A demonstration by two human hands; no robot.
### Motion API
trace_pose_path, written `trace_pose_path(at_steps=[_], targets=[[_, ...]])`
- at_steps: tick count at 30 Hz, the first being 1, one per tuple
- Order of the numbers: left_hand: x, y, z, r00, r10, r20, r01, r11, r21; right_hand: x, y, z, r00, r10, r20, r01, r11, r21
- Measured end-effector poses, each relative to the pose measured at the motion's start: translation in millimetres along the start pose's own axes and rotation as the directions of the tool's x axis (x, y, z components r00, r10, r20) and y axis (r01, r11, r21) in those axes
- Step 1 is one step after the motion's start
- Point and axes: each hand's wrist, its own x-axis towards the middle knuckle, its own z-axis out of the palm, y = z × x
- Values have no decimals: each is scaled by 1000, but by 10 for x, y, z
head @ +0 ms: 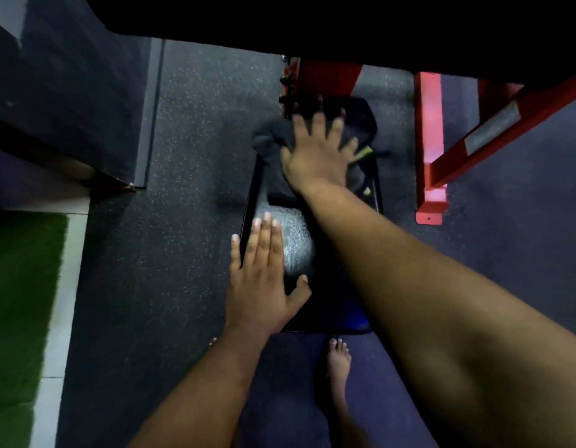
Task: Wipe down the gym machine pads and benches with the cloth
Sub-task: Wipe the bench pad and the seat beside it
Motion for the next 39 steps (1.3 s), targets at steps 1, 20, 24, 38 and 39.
trace_pose_path(at_steps=[1, 20, 24, 38, 39], targets=[[-43, -14, -2, 999, 4, -54, -6, 999, -43, 35, -80, 14, 1000, -3, -7, 3, 1000, -7], [-660, 0, -380, 938, -21, 346, 59, 993, -100, -2476, 1181, 277, 772, -599, 211, 634, 744, -210], [-735, 259, -747, 804, -76, 590, 85, 996, 13, -2702, 1282, -99, 864, -397, 310, 476, 843, -250], [-995, 1344, -2161, 795, 253, 551, 339, 568, -750, -4109, 1028, -1771, 981, 172, 94, -195, 813, 548], [-974, 1422, -2240, 796, 293, 530, 299, 571, -765, -4213, 1034, -1825, 973, 219, 77, -221, 768, 601]])
